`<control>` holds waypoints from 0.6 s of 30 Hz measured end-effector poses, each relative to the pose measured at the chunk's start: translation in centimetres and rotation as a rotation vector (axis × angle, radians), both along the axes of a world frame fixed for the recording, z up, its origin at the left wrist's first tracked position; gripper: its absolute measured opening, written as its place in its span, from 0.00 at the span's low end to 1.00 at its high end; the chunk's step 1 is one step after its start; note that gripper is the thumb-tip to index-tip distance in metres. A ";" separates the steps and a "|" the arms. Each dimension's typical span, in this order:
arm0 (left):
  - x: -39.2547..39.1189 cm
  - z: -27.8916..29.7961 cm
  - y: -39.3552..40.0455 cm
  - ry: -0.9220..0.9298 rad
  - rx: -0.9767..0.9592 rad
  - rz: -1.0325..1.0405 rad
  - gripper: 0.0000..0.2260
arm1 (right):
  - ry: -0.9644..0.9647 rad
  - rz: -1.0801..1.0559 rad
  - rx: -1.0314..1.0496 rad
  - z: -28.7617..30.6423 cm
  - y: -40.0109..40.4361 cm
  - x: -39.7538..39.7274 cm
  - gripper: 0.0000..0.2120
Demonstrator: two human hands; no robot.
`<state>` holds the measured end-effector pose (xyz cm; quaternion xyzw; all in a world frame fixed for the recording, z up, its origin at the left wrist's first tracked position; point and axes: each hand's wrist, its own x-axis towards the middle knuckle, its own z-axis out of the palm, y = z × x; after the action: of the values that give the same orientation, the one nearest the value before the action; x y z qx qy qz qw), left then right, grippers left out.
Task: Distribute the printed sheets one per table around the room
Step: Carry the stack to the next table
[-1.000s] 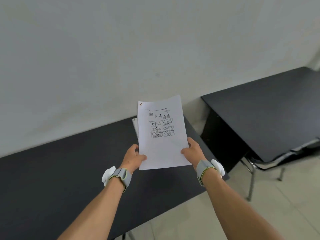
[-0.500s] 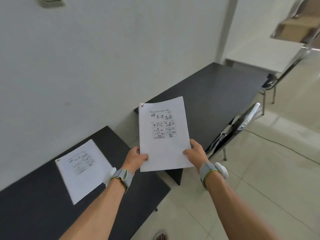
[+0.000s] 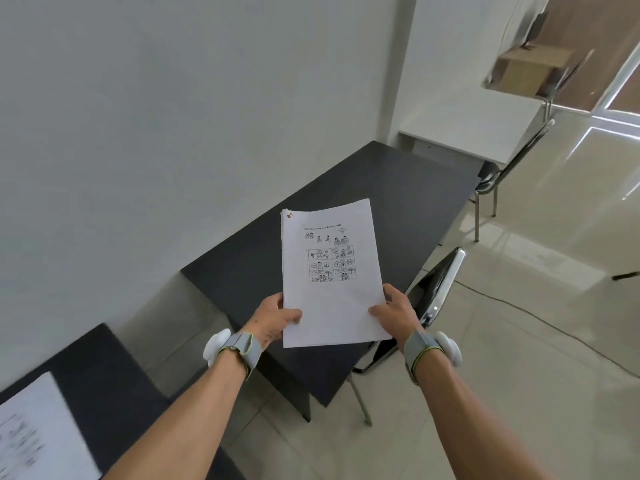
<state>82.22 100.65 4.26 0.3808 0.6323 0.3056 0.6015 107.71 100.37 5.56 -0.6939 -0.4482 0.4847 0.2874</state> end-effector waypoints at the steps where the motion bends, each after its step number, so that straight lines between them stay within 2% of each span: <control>1: 0.4 0.2 0.5 0.004 0.009 0.011 0.19 | -0.005 -0.003 0.014 0.2 0.6 0.4 0.17; 12: 12.9 -0.1 13.1 -0.007 0.019 0.062 0.17 | 0.008 0.015 0.074 0.3 13.9 13.0 0.18; 18: 20.1 -0.4 16.9 -0.001 0.003 0.182 0.21 | -0.035 0.145 0.093 0.7 20.8 19.8 0.16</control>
<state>102.29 117.59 3.89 0.3226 0.6635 0.3601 0.5710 127.48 121.21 6.26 -0.6539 -0.5243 0.4708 0.2754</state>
